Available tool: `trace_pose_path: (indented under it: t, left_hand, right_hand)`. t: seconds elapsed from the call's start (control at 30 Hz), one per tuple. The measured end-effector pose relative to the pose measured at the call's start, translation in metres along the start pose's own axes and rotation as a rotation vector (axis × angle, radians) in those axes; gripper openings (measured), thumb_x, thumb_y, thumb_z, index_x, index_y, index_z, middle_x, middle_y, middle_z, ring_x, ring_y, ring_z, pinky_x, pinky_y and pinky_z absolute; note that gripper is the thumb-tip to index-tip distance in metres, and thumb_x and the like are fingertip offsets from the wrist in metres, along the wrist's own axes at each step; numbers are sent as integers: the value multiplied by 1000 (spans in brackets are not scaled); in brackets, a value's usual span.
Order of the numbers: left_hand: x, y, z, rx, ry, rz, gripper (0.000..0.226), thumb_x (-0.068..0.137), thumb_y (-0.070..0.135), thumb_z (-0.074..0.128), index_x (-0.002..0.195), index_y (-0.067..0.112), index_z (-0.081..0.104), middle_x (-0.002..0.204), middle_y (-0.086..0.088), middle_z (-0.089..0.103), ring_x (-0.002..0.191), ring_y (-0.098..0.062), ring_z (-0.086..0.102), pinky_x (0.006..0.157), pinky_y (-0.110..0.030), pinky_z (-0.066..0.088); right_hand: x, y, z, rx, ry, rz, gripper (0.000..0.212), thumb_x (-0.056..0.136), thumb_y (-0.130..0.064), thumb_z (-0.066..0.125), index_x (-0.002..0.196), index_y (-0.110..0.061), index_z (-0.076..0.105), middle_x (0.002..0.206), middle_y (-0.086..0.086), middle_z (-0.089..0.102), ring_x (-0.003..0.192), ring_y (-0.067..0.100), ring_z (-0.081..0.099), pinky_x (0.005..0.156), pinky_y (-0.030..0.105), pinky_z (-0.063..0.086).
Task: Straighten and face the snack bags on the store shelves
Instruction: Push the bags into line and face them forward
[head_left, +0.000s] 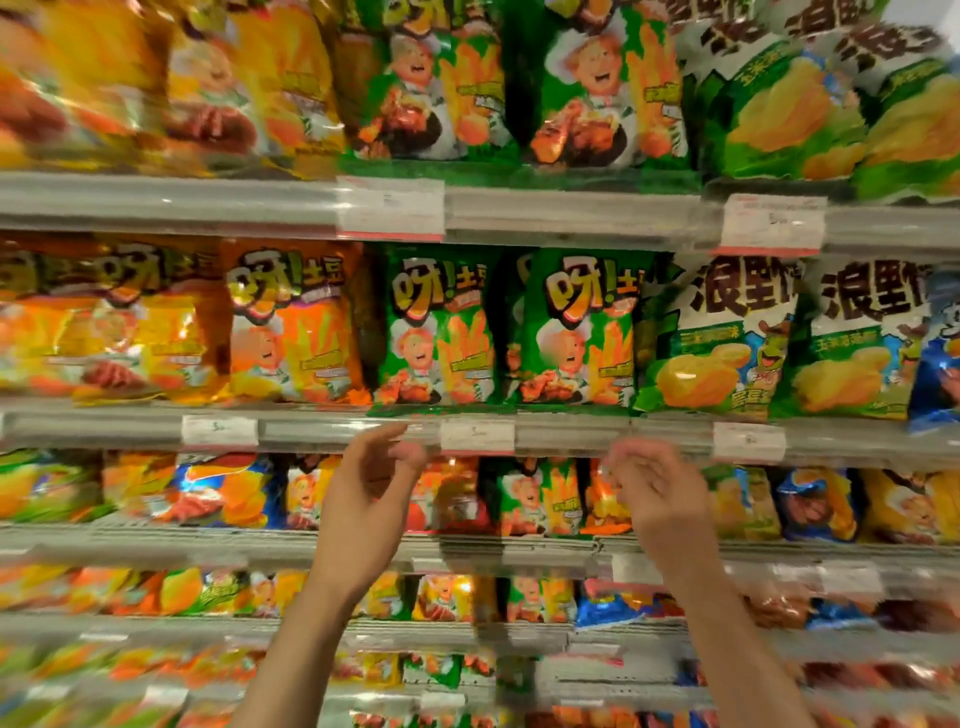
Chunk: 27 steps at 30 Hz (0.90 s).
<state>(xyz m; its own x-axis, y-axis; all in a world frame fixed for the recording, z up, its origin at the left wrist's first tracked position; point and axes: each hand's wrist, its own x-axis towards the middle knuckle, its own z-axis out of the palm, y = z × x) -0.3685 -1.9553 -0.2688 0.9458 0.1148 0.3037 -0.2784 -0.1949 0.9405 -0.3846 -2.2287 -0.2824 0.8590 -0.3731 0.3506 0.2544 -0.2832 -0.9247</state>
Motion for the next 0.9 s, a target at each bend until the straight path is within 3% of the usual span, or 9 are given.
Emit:
trace_pose_path:
  t: [0.13, 0.27, 0.47, 0.6, 0.67, 0.77, 0.83, 0.9]
  left_hand:
    - [0, -20, -83, 9, -6, -19, 19, 98, 22, 66, 117, 27, 64, 98, 11, 75, 96, -5, 70, 82, -22, 52]
    - [-2, -32, -160, 11, 57, -29, 17, 97, 20, 68, 112, 26, 66, 93, 2, 75, 92, -11, 71, 86, -32, 56]
    - [5, -42, -244, 13, 106, -86, 20, 97, 30, 66, 117, 31, 64, 95, 19, 72, 92, -5, 70, 90, -35, 55]
    - [23, -46, -274, 16, 132, -64, 19, 97, 29, 65, 116, 29, 63, 94, 18, 73, 89, 0, 69, 77, -17, 51]
    - [35, -48, -282, 18, 147, -68, 18, 96, 30, 66, 114, 31, 64, 95, 10, 74, 90, 0, 68, 80, -21, 50]
    - [58, -48, -288, 30, 154, -64, 17, 96, 28, 67, 112, 33, 65, 97, 2, 73, 91, -4, 68, 83, -28, 53]
    - [75, -45, -288, 46, 142, -47, 16, 97, 28, 67, 112, 34, 65, 97, 10, 74, 92, -3, 69, 84, -27, 54]
    - [94, -42, -283, 78, 110, -5, 15, 98, 27, 65, 111, 36, 65, 97, 18, 73, 93, -1, 69, 83, -26, 55]
  right_hand:
    - [-39, -22, 83, 24, -98, 48, 9, 97, -13, 64, 96, -21, 68, 91, 2, 72, 83, 6, 67, 73, 18, 52]
    - [-71, -42, 157, 58, -180, 82, 15, 97, -9, 64, 92, -24, 67, 82, -4, 71, 78, -2, 68, 73, 16, 53]
    - [-85, -74, 242, 98, -241, 136, 12, 96, -9, 65, 94, -20, 68, 90, 4, 72, 83, 14, 68, 76, 24, 52]
    - [-71, -93, 284, 115, -240, 151, 6, 95, -11, 67, 94, -17, 68, 92, 10, 73, 88, 22, 67, 83, 35, 54]
    - [-60, -97, 298, 102, -244, 141, 5, 95, -14, 66, 96, -18, 68, 95, 10, 72, 94, 23, 68, 88, 38, 54]
    - [-38, -101, 306, 90, -212, 104, 6, 96, -18, 66, 100, -21, 69, 97, 4, 72, 96, 21, 68, 89, 37, 54]
    - [-20, -103, 304, 67, -160, 73, 4, 97, -24, 65, 101, -24, 68, 94, -1, 70, 92, 17, 67, 82, 34, 53]
    - [-5, -105, 298, 9, -102, 32, 3, 99, -25, 63, 99, -27, 66, 88, -8, 66, 84, 8, 63, 72, 22, 47]
